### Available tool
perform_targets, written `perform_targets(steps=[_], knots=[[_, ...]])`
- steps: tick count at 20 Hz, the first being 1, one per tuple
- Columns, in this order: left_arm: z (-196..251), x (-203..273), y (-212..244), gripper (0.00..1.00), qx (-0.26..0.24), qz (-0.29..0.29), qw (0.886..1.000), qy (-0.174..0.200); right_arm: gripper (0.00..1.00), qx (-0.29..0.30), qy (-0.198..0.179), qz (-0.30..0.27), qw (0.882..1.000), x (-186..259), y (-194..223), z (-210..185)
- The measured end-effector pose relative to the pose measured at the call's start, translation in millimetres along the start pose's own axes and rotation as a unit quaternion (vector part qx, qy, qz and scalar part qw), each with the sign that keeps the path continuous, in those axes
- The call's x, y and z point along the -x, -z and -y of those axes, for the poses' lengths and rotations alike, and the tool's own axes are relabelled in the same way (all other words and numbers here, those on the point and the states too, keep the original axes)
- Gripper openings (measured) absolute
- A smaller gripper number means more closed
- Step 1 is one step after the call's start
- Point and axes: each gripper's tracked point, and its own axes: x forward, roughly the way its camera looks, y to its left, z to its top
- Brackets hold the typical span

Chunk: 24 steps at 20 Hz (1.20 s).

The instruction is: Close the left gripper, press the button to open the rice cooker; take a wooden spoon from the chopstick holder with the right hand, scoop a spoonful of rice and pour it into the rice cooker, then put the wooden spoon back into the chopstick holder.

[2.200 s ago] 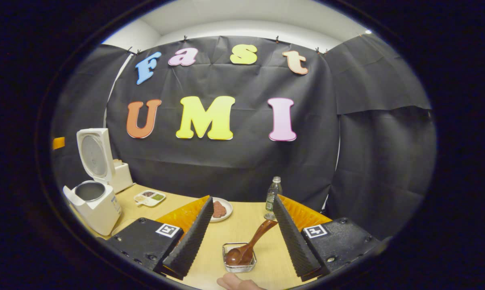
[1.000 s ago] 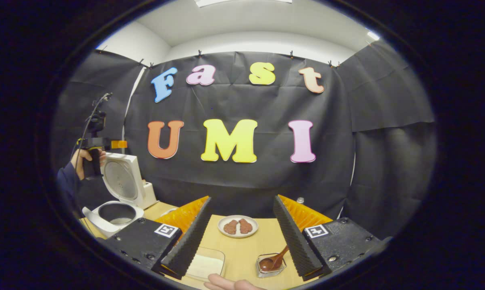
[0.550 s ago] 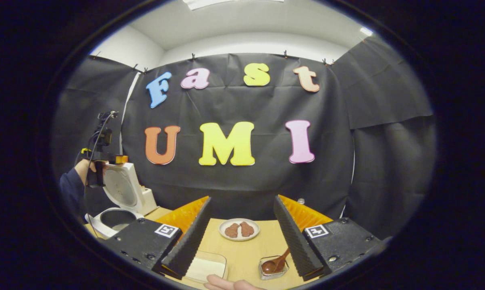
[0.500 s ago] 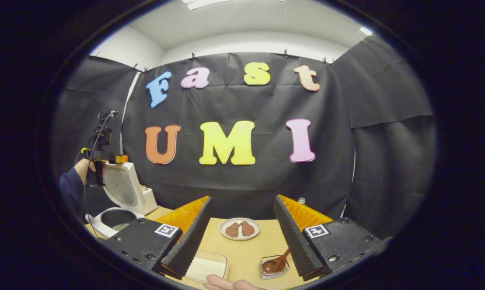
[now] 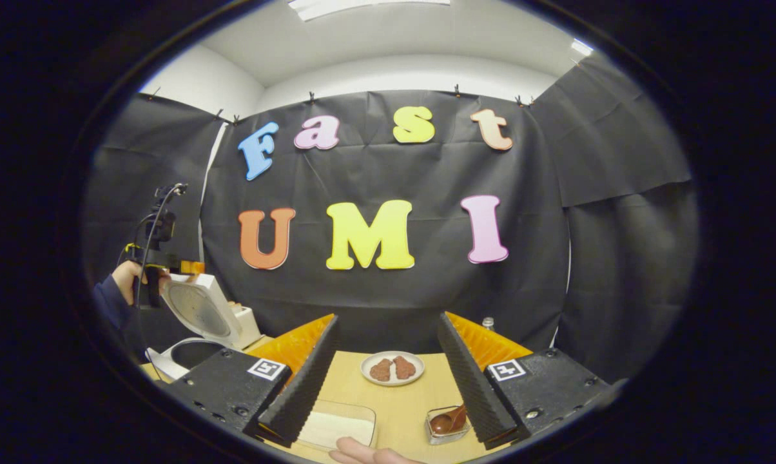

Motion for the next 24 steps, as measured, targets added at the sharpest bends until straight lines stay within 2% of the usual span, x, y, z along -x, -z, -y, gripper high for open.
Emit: perform_targets(steps=[13,15,17,19,22,24], knots=[[11,81,85,0.91,0.017,-0.07,0.997,0.024,0.99,0.055,0.008,-0.004,0.998,51,36,-19],[20,89,96,0.92,0.009,-0.079,0.996,0.029,1.0,0.046,0.001,-0.006,0.999,62,40,-21],[19,94,107,0.9,-0.002,-0.088,0.996,0.021,0.99,0.037,0.011,-0.006,0.999,69,43,-13],[20,100,119,0.9,0.004,-0.104,0.994,0.023,1.0,0.015,0.017,-0.002,1.0,81,43,-9],[20,106,128,0.9,0.007,-0.103,0.994,0.03,1.0,-0.028,0.007,-0.001,1.0,102,48,-7],[22,110,140,0.91,0.001,-0.101,0.994,0.033,1.0,-0.037,0.02,0.002,0.999,112,51,5]])
